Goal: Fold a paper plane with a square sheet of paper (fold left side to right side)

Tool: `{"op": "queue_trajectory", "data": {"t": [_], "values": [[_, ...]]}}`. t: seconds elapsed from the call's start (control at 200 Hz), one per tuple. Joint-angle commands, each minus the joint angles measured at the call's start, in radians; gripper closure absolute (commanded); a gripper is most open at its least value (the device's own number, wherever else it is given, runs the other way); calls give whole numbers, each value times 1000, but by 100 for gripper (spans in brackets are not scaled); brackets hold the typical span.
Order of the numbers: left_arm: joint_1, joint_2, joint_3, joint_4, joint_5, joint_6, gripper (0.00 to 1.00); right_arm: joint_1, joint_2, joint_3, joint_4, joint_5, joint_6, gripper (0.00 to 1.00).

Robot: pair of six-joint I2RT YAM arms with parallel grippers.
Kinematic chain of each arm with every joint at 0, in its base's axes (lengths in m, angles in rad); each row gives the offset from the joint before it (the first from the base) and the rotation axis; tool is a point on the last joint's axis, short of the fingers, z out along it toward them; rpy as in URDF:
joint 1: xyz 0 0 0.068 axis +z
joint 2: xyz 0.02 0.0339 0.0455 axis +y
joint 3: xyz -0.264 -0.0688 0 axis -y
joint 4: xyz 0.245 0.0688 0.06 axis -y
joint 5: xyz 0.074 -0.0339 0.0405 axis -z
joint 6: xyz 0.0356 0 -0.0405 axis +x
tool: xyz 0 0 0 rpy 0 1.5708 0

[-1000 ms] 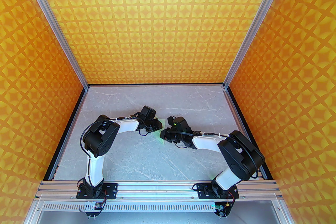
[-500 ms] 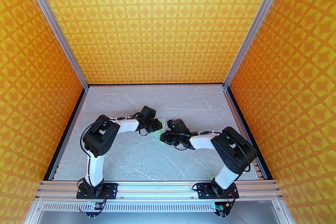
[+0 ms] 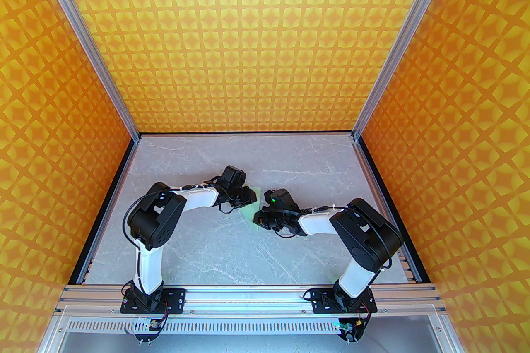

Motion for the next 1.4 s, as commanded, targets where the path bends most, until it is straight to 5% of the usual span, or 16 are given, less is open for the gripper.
{"op": "queue_trajectory", "data": {"t": [0.0, 0.405, 0.77, 1.39], "values": [[-10, -62, -55, 49, 28, -51, 77, 0, 52, -42, -102, 52, 15, 100], [-43, -3, -166, 216, 50, -132, 78, 0, 60, -45, -80, 38, 33, 100], [-33, 29, -150, 145, -56, -89, 78, 0, 97, -75, -162, 46, 68, 100], [50, 101, -26, 85, -64, -8, 78, 0, 152, -55, -324, 53, 36, 100]]}}
